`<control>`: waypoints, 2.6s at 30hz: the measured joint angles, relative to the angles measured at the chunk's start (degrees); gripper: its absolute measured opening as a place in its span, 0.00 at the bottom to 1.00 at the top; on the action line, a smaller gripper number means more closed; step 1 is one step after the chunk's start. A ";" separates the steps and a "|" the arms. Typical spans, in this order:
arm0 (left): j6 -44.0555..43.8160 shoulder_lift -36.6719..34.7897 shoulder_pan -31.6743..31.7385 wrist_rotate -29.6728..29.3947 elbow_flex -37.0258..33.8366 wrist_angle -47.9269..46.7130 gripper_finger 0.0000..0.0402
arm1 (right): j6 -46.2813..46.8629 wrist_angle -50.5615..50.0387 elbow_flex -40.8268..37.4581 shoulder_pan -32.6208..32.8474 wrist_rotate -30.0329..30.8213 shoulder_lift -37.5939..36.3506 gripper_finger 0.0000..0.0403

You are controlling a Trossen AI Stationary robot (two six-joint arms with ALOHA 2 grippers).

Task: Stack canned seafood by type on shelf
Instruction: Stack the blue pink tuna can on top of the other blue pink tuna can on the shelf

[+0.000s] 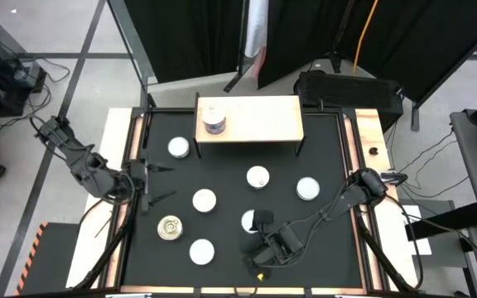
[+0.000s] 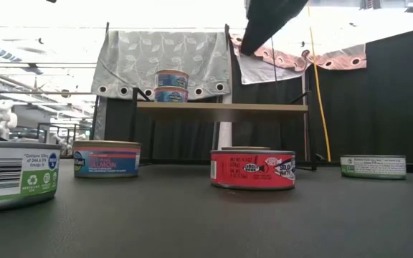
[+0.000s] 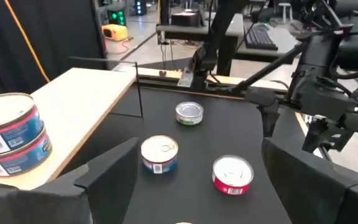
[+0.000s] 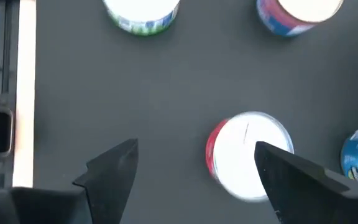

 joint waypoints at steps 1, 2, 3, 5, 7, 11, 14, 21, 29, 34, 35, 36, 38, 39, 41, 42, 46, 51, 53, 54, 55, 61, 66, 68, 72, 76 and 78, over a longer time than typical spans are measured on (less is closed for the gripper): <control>-0.18 0.54 -0.02 0.05 0.00 0.03 0.84 | 0.02 1.32 -0.54 -0.02 0.73 -0.04 0.78; -0.70 1.04 -0.02 0.31 0.00 0.01 0.84 | -0.06 2.85 -1.16 -0.04 0.86 -0.04 0.78; -1.43 1.45 -0.02 0.48 0.00 -0.01 0.84 | -0.24 3.88 -1.64 -0.04 0.78 -0.04 0.78; -3.58 2.01 -0.01 -0.54 0.00 -0.08 0.84 | -1.00 5.69 -2.36 0.06 1.11 -0.04 0.78; -8.17 2.36 0.00 -3.31 0.00 -1.40 0.84 | -1.02 7.14 -2.54 0.11 1.05 -0.04 0.78; -19.40 2.65 0.72 -6.02 0.00 -10.56 0.83 | -1.05 7.07 -2.54 0.11 0.43 -0.04 0.78; -25.55 2.69 3.77 -5.73 0.00 -18.00 0.80 | -1.06 6.05 -2.54 0.13 0.43 -0.54 0.78; -19.72 2.64 17.11 -0.66 2.56 -20.23 0.66 | -2.08 3.65 -2.50 -1.03 0.88 -2.59 0.78; -11.93 3.84 29.78 11.30 3.48 -21.87 0.41 | 2.00 -4.53 -2.50 -2.24 5.13 -6.95 0.78; -11.90 5.32 28.46 19.30 3.48 -21.76 0.28 | 11.46 -17.01 -2.50 -2.31 12.27 -8.41 0.78; -11.92 5.70 27.91 19.70 3.48 -21.76 0.27 | 11.95 -18.49 -2.50 -2.37 12.98 -8.41 0.78; -11.92 6.17 27.30 19.95 3.48 -21.76 0.25 | 11.92 -19.28 -2.63 -2.56 13.52 -8.39 0.78; -11.90 7.13 26.17 20.01 3.48 -21.76 0.23 | 10.27 -18.23 -3.93 -3.17 14.07 -8.43 0.76; -11.93 7.70 25.57 20.15 3.48 -21.75 0.22 | 8.24 -17.18 -4.89 -3.53 13.96 -8.43 0.74; -11.99 9.17 24.36 21.08 3.48 -21.74 0.20 | 3.63 -16.23 -6.82 -4.39 13.52 -8.30 0.69; -11.99 9.97 23.71 21.85 3.48 -21.76 0.20 | 1.46 -16.38 -7.65 -4.94 13.11 -8.30 0.66; -13.97 12.72 20.66 26.79 3.48 -21.74 0.19 | -1.95 -16.81 -9.62 -7.85 8.33 -8.44 0.50; -17.62 14.66 15.11 40.79 3.48 -22.18 0.19 | -1.93 -11.78 -10.67 -9.11 5.34 -8.81 0.27; -20.99 15.33 11.44 45.17 3.48 -22.23 0.19 | -5.44 -8.94 -10.92 -9.04 4.97 -8.78 0.20; -22.96 15.83 9.30 45.91 3.48 -22.28 0.19 | -7.08 -7.83 -10.93 -8.98 4.86 -8.76 0.17; -24.84 16.44 7.04 46.05 3.48 -22.26 0.19 | -8.12 -6.86 -10.92 -8.96 4.91 -8.76 0.14; -34.48 22.61 -7.47 43.22 3.48 -21.95 0.19 | -10.39 -5.27 -10.92 -9.05 5.13 -8.76 0.05; -45.12 28.28 -13.55 35.89 3.48 -21.93 0.19 | -10.43 -5.27 -10.92 -9.00 5.15 -8.76 0.03; -47.63 30.91 -14.38 34.81 3.48 -21.93 0.19 | -11.11 -5.27 -10.92 -9.00 5.15 -8.76 0.03; -50.07 36.29 -14.45 34.81 3.48 -22.91 0.19 | -12.32 -5.05 -10.92 -9.17 5.15 -8.76 0.03; -54.02 39.17 -14.36 36.27 3.48 -24.64 0.19 | -13.22 -4.56 -10.92 -9.42 5.17 -8.76 0.03; -55.91 39.59 -14.36 36.90 3.48 -24.90 0.19 | -14.05 -4.19 -10.92 -9.55 5.19 -8.76 0.03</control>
